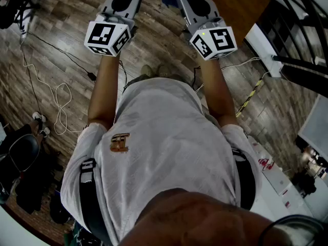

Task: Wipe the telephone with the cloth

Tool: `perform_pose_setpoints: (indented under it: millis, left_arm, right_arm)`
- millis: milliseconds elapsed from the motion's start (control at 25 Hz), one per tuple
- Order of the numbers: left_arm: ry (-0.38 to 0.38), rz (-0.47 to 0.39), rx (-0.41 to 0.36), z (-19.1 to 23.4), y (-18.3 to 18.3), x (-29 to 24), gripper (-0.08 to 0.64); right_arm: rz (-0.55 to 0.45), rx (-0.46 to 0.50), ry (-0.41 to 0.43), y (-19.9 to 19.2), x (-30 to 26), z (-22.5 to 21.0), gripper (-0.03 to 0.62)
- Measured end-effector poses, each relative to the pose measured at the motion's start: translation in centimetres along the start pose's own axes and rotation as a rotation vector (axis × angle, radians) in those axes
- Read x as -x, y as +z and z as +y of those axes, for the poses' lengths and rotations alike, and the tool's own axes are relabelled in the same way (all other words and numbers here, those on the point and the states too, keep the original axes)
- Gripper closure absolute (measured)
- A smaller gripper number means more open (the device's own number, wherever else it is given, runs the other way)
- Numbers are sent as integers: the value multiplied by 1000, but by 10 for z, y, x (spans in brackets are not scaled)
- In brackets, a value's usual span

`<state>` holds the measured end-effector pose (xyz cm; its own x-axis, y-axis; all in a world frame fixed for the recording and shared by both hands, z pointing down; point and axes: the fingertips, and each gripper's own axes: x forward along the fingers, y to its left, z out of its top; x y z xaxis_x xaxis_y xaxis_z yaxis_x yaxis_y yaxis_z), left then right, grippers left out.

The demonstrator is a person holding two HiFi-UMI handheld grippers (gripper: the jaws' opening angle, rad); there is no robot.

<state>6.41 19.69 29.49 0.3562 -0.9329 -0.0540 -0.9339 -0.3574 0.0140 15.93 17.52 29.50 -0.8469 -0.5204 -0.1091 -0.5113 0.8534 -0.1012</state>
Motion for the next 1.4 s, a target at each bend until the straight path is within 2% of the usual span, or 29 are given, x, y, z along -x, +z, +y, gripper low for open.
perform_pose_setpoints:
  millis: [400,1000,1400]
  left_arm:
    - [-14,-9,7,31,4,8,541]
    - [-64,-31,-1,88,3,18,540]
    - [-60,-19,-3,119,-2,0,540]
  right_arm:
    - [15,17,-8,-2,-27,17,520]
    - [36,41,-71,-13,-70,35,520]
    - [35,22,-82,-21,-98,19,520]
